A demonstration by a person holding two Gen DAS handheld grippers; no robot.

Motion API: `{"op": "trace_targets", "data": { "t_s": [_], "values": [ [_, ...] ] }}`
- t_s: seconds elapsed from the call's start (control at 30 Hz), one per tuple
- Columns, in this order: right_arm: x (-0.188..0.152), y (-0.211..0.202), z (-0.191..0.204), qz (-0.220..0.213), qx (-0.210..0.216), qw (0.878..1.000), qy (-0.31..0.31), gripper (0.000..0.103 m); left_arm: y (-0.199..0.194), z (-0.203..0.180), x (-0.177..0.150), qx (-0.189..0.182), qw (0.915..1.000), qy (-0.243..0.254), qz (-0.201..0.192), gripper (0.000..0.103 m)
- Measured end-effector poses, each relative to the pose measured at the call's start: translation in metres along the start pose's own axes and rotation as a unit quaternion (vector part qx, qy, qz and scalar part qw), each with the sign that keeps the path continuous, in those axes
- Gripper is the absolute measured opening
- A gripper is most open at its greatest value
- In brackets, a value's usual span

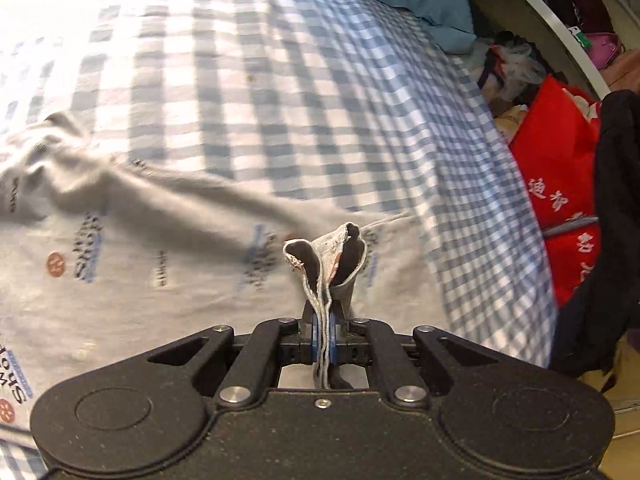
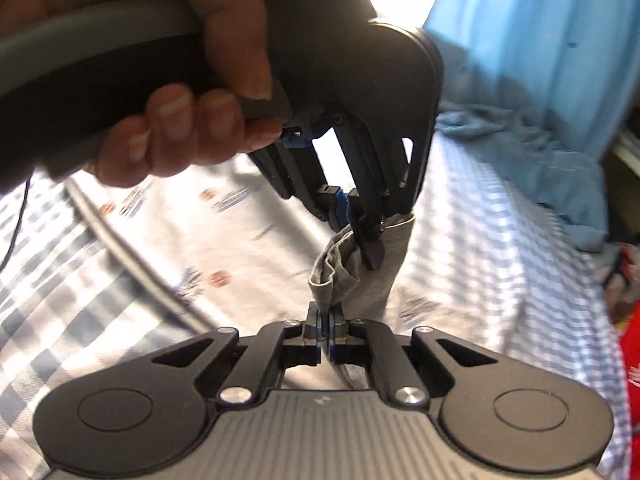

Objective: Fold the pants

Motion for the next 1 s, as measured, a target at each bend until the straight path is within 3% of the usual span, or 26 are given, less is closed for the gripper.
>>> {"op": "trace_targets", "data": {
  "t_s": [0.17, 0.37, 0.63, 0.83, 1.0],
  "values": [
    [-0.001, 0.014, 0.028, 0.024, 0.008, 1.0, -0.005, 0.003, -0.004, 0.027, -0.007, -0.006, 0.9999, -0.013, -0.005, 0.005],
    [0.004, 0.012, 0.032, 0.032, -0.007, 0.999, 0.001, 0.003, -0.017, 0.025, -0.006, -0.018, 0.9998, 0.005, -0.003, 0.005],
    [0.045, -0.018, 0.045, 0.014, -0.007, 1.0, 0.017, 0.003, -0.072, 0.022, 0.006, -0.027, 0.9987, 0.043, -0.01, 0.004],
    [0.083, -0.025, 0.091, -0.006, 0.043, 0.999, 0.006, 0.003, -0.122, 0.072, 0.003, -0.006, 0.9992, 0.037, -0.012, 0.004],
    [0.097, -0.011, 0.136, -0.004, 0.081, 0.997, -0.017, 0.003, -0.134, 0.122, -0.007, 0.021, 0.9995, 0.02, -0.013, 0.004]
  ]
}}
Point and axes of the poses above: each gripper's, at about its wrist camera, not at the fingertips, and y roughly the way its jaws point, z to its left, x to its top, the point moved 8 cm from there along y, roughly the way its jaws point, and after that the axes turned 10 degrees about -x, right-handed, at the moved point
